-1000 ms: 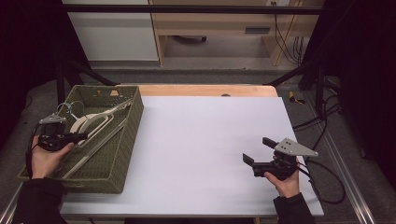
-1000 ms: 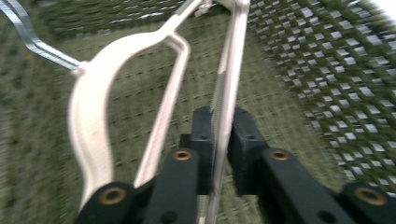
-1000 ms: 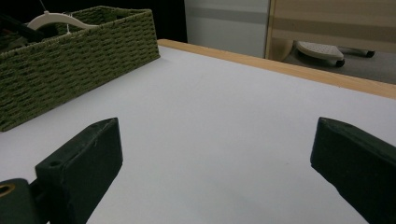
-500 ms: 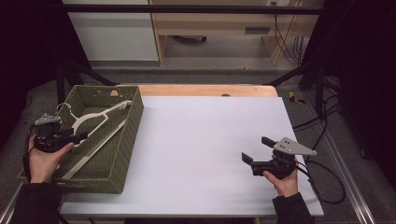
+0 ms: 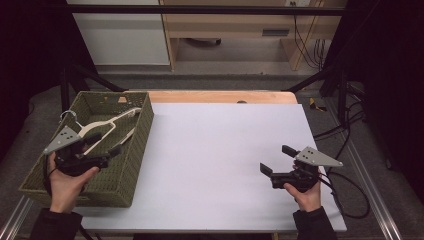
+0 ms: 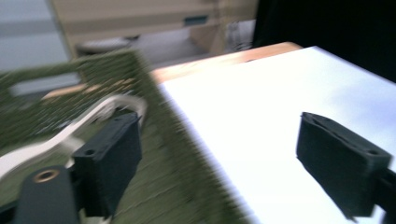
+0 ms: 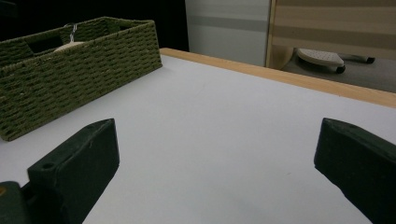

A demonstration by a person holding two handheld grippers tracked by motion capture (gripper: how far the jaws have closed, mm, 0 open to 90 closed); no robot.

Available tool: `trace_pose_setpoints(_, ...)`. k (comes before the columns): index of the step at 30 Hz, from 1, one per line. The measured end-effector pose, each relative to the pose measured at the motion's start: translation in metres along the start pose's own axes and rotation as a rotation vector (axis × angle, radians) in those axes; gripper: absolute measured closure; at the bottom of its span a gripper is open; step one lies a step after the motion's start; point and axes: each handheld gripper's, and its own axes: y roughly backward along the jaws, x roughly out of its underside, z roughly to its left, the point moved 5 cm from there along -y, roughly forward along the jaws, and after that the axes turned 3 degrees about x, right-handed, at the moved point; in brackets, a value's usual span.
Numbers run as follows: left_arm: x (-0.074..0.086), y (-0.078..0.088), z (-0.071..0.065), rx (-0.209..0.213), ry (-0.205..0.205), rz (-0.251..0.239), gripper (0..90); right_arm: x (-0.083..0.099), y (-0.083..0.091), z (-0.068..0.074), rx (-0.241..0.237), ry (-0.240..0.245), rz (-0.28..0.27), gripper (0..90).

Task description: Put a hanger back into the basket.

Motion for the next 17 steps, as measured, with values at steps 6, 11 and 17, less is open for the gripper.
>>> trace_pose_setpoints(6, -0.004, -0.013, -0.041, 0.087, -0.047, -0.035, 7.9, -0.001, 0.002, 0.001, -0.009, -0.001, -0.003, 0.7)
trace_pose_setpoints(11, 0.003, -0.028, -0.06, 0.144, -0.058, -0.027, 7.3, -0.001, 0.005, 0.001, -0.019, 0.007, -0.009, 0.5)
trace_pose_setpoints(17, 0.021, -0.042, -0.069, 0.197, -0.028, 0.005, 8.1, 0.0, 0.007, 0.001, -0.02, 0.011, -0.003, 0.4)
